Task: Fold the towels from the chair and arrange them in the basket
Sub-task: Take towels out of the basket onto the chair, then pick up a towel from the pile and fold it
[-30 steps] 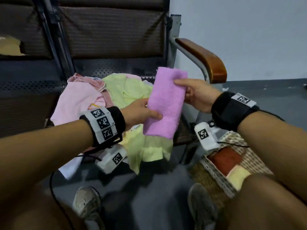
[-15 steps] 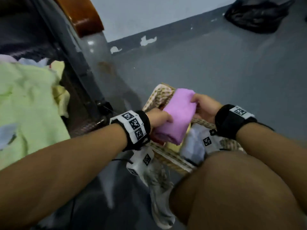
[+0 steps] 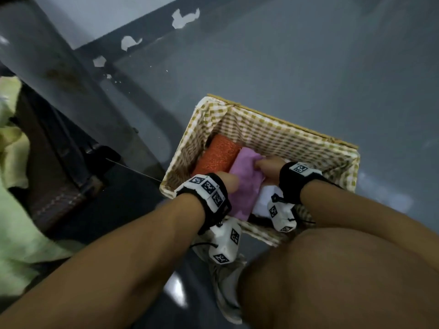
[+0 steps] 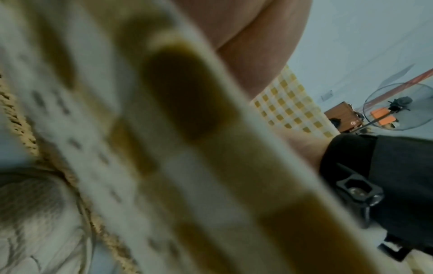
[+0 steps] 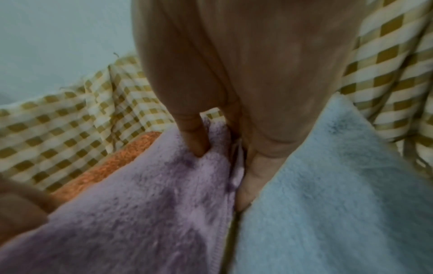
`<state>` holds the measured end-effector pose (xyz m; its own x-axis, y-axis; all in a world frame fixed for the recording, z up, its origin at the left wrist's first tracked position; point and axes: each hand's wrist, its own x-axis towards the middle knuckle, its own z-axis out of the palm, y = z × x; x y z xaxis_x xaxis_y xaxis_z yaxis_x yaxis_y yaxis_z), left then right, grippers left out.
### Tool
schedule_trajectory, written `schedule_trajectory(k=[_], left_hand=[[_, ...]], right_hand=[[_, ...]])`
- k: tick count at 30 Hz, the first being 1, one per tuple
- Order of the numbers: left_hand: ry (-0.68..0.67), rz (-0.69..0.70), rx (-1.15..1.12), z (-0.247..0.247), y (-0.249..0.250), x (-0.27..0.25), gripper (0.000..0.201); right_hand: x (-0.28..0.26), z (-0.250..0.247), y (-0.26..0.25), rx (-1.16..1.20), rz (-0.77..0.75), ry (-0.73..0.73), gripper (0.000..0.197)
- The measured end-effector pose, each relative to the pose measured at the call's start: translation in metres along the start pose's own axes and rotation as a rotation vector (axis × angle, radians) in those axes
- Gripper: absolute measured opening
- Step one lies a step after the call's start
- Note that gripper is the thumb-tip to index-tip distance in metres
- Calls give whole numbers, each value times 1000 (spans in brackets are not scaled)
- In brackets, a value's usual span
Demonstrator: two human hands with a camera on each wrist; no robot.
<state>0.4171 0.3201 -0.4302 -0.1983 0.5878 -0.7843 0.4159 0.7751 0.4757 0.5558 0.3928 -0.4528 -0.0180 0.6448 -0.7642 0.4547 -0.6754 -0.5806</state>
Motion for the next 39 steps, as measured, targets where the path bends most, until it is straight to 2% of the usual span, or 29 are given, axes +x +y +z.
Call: schedule_trajectory(k=[3, 5, 7, 10, 12, 14, 16, 18, 20, 22, 26, 29, 32, 34, 36, 39], left_hand=[[-25, -43, -5, 0, -1, -3, 48], [-23, -22, -44, -8, 4, -11, 45], [17, 9, -111, -21, 12, -23, 40], [-59, 63, -241, -49, 28, -52, 14], [-95, 106, -349, -74, 35, -77, 12], [-68, 189, -391, -105, 35, -106, 10], [-28, 270, -405, -139, 27, -133, 11], [33, 336, -389, -174, 4, -162, 10], [98, 361, -351, -210, -30, -188, 8], [169, 347, -338, -243, -69, -212, 11], [409, 303, -268, -302, -151, -252, 15], [561, 261, -173, -329, -213, -277, 11], [693, 145, -47, -341, -268, -293, 6], [701, 73, 24, -343, -298, -297, 5], [650, 34, 103, -343, -314, -294, 9], [645, 27, 105, -345, -322, -286, 21]], right_hand=[[0, -5, 3, -123, -23, -11, 26], [-6, -12, -4, -227, -55, 3, 26], [-21, -20, -21, -427, -147, 37, 24], [-59, -22, -58, -727, -333, 73, 24], [-88, -12, -82, -754, -402, -33, 24], [-121, 7, -108, -706, -423, -182, 18], [-156, 33, -135, -747, -497, -269, 15], [-190, 64, -160, -797, -568, -332, 12], [-222, 100, -180, -795, -620, -416, 19], [-253, 140, -194, -795, -676, -494, 28], [-308, 229, -210, -825, -751, -625, 30], [-339, 293, -212, -946, -842, -621, 27], [-353, 349, -204, -1040, -913, -633, 28], [-350, 379, -196, -1175, -1025, -573, 34], [-338, 397, -186, -1328, -1113, -476, 45], [-317, 411, -175, -1498, -1098, -397, 64]])
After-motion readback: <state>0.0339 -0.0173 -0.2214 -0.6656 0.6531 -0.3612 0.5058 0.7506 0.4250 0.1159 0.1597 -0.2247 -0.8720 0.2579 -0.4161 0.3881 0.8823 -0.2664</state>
